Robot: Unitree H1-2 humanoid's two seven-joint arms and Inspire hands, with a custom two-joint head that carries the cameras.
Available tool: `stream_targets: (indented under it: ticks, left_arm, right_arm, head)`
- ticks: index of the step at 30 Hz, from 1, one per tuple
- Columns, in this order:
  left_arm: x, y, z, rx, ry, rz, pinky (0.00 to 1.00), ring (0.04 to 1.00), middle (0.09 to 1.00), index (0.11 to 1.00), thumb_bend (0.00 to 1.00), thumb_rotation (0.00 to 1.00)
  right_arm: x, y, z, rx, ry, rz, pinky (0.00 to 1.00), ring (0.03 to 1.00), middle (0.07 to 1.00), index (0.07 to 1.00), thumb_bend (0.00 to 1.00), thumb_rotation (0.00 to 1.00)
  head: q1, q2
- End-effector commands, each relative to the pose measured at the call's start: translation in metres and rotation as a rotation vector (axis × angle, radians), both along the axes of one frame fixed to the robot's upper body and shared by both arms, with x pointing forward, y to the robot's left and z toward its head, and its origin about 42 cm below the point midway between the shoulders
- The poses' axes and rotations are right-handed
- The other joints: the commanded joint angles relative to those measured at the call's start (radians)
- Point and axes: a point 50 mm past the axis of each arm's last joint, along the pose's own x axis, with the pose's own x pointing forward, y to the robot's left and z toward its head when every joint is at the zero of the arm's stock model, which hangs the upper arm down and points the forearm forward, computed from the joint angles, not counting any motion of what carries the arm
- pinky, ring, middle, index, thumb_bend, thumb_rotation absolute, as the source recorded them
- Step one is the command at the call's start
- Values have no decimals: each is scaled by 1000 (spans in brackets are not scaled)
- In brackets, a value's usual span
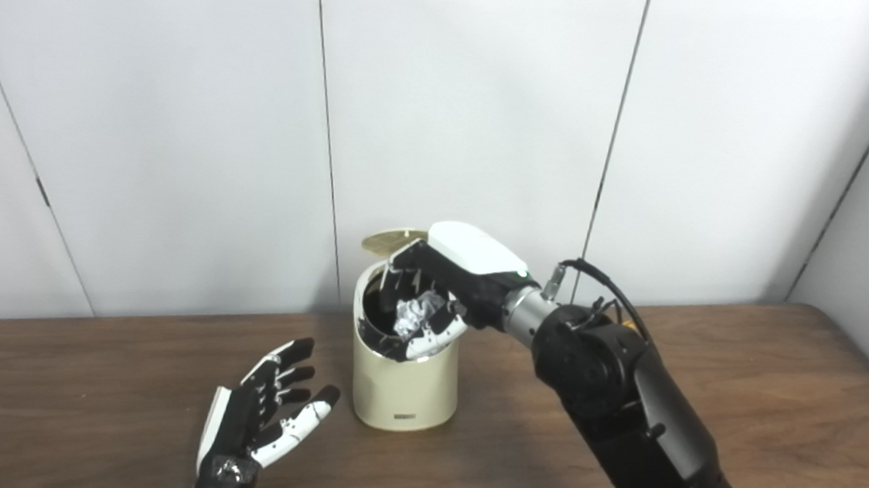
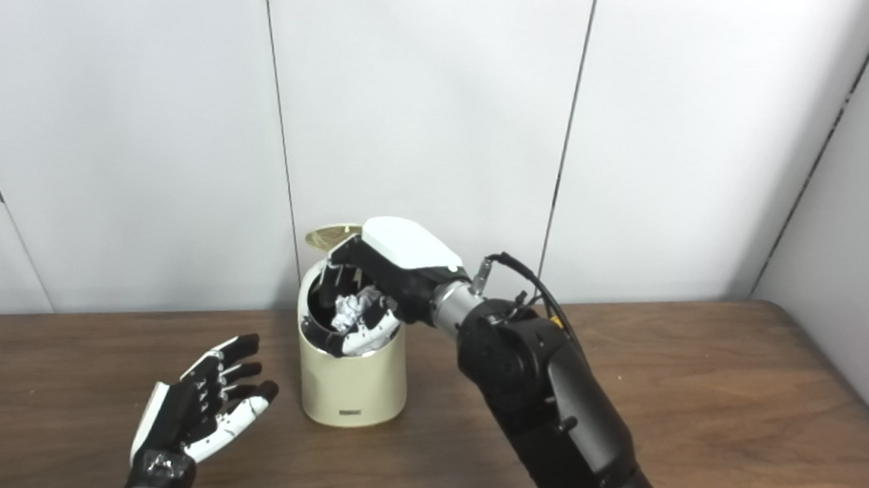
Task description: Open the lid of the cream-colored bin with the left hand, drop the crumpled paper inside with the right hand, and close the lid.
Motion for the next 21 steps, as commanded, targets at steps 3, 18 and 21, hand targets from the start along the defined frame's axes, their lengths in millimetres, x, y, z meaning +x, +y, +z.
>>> stream_targets:
  ticks: [3,18,21]
  left_arm:
    - [6,-5,18,-1,-87,-3,724,796,857,853,674,317]
    - [4,-8,18,-14,-88,-9,712,795,863,858,677,314]
    - [4,-9,19,-15,-86,-6,711,794,863,857,673,310]
  right_arm:
    - [4,9,24,38,-127,50,350,408,511,490,517,0]
    - [15,14,4,49,-297,161,346,407,510,501,499,0]
    - [18,13,3,41,-328,182,345,407,515,503,498,0]
  head:
    - [7,2]
    - [25,1]
    - [25,1]
